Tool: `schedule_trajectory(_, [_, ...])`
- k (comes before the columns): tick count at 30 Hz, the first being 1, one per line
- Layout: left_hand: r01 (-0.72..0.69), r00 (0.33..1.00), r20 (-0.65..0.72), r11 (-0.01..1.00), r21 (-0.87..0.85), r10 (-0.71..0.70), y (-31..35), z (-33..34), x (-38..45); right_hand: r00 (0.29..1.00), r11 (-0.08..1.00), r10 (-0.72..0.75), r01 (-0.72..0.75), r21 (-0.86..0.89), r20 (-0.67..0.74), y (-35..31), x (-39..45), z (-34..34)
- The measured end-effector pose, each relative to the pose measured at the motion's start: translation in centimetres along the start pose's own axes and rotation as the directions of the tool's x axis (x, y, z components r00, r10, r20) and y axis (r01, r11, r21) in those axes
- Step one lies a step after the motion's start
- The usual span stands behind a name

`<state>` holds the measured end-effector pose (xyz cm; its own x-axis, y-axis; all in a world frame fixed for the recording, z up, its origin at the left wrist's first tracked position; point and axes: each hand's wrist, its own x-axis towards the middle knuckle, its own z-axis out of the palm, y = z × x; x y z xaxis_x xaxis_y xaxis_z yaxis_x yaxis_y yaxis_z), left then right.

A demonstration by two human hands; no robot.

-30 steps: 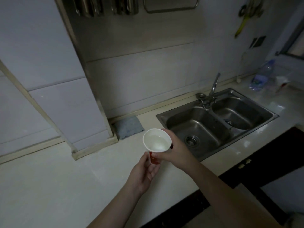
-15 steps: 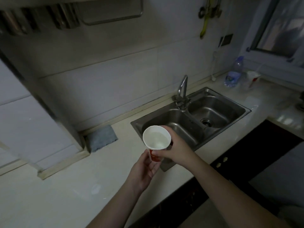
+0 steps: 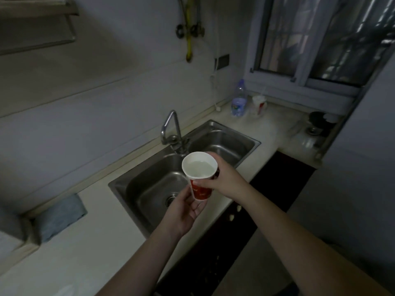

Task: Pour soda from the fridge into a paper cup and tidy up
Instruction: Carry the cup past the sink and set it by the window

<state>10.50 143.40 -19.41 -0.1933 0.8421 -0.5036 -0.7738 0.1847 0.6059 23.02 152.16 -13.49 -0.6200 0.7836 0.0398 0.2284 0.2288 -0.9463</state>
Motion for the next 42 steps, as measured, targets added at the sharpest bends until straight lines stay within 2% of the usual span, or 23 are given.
schedule_trajectory(13, [0.113,0.981,0.144,0.988,0.102,-0.128,-2.2,11.6,8.7,0.973,1.0,0.03,-0.028,0.008,-0.227,2.3,2.1,-12.4])
schedule_trajectory(27, [0.254,0.929,0.228,0.949,0.185,-0.293,-1.6,19.7,22.9,0.929,0.993,0.068,-0.097,-0.062,-0.365,7.3,11.1,-21.6])
schedule_trajectory(36, [0.281,0.915,0.229,0.933,0.227,-0.331,-1.2,22.3,30.0,0.921,0.975,0.105,-0.17,-0.145,-0.374,10.5,15.9,-25.5])
schedule_trajectory(42, [0.289,0.922,0.188,0.924,0.25,-0.339,-0.6,23.3,35.4,0.932,0.983,0.118,-0.158,-0.089,-0.342,12.9,20.2,-27.5])
